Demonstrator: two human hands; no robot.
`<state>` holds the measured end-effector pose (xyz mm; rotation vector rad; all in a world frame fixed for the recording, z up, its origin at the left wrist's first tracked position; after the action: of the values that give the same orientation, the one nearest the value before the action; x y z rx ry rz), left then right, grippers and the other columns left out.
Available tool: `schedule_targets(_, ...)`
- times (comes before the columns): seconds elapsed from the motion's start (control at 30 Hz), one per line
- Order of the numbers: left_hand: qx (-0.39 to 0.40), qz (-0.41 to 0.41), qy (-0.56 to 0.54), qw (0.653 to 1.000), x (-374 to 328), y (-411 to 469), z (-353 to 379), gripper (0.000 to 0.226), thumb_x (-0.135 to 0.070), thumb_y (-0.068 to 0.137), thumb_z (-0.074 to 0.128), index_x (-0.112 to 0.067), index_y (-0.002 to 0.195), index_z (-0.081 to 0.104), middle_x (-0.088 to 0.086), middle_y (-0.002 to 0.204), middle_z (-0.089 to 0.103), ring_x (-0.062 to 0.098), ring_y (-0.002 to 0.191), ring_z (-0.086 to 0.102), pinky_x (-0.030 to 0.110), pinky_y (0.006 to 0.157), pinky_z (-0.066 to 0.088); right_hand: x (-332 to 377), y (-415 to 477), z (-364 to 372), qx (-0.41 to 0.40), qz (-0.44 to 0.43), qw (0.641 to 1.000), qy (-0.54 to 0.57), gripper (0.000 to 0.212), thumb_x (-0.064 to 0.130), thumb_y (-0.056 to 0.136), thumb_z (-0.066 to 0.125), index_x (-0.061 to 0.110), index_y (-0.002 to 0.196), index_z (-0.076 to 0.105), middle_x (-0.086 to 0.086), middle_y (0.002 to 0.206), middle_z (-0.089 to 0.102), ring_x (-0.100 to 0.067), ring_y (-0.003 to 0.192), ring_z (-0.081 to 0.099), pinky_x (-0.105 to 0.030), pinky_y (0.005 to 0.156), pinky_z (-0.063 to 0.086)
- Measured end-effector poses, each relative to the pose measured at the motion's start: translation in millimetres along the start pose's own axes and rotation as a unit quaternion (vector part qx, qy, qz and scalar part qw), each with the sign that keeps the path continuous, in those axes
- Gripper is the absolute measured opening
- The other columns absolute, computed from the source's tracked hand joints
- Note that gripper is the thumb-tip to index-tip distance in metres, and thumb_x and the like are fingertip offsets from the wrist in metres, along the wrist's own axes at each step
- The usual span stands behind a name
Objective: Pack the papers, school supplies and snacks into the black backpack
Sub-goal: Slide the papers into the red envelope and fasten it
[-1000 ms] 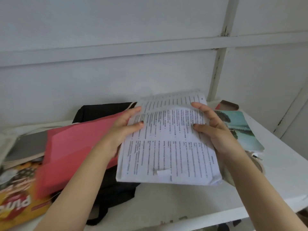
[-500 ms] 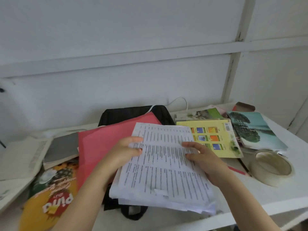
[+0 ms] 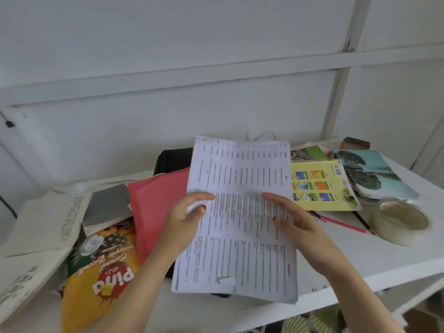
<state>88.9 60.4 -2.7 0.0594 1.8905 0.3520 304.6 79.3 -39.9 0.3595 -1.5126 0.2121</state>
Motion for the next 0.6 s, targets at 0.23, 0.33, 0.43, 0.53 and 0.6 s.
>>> schedule_targets(0.23,0.012,-0.03,-0.06,0.998,3,3,-16,0.029,-0.002,0.091,0.052,-0.025,0.104,0.064,-0.014,0.114,0.061,0.002,0.108,0.058,0.02,0.088,0.049,0,-5,7,-0.03,0.022,0.997,0.062,0.053,-0.009,0.094,0.037,0.032,0.116,0.065,0.015,0.128,0.058,-0.013,0.113,0.059,-0.034,0.088,0.054)
schedule_targets(0.33,-0.003,-0.04,-0.015,0.999,10,1,-28,0.027,-0.023,0.096,0.043,-0.023,0.12,0.055,-0.007,0.122,0.057,0.01,0.114,0.054,0.025,0.092,0.046,-9,-12,12,-0.048,0.036,0.982,0.178,0.051,-0.011,0.093,0.036,0.024,0.115,0.067,0.007,0.125,0.062,-0.018,0.109,0.063,-0.029,0.079,0.056)
schedule_targets(0.43,-0.068,-0.063,0.023,0.995,22,-9,-48,0.031,-0.032,0.099,0.032,-0.027,0.125,0.048,-0.008,0.126,0.05,0.01,0.117,0.047,0.024,0.09,0.038,-17,-16,9,-0.078,0.044,0.97,0.226,0.051,-0.01,0.094,0.034,0.023,0.12,0.063,0.006,0.131,0.057,-0.024,0.114,0.059,-0.035,0.081,0.057)
schedule_targets(0.53,-0.027,-0.085,0.084,0.992,41,-18,-48,0.043,-0.045,0.096,0.026,-0.029,0.133,0.04,-0.007,0.131,0.047,0.015,0.125,0.042,0.027,0.096,0.031,-18,-21,-1,-0.119,0.05,0.964,0.232,0.052,-0.008,0.095,0.034,0.029,0.123,0.059,0.009,0.13,0.054,-0.022,0.11,0.061,-0.033,0.076,0.058)
schedule_targets(0.6,0.037,-0.115,0.161,0.98,55,-27,-41,0.055,-0.055,0.091,0.027,-0.031,0.141,0.03,-0.005,0.142,0.041,0.019,0.131,0.038,0.034,0.103,0.031,-20,-25,-5,-0.133,0.059,0.961,0.233,0.054,-0.006,0.095,0.036,0.032,0.127,0.056,0.011,0.126,0.053,-0.024,0.107,0.062,-0.031,0.067,0.059)
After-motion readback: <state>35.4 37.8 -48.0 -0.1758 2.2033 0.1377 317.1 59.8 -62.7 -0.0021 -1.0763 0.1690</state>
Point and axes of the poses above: each hand's wrist, its own y-axis towards the middle knuckle, its own z-axis out of the palm, x = y × z, the point moved 10 cm from there along y, towards the middle knuckle
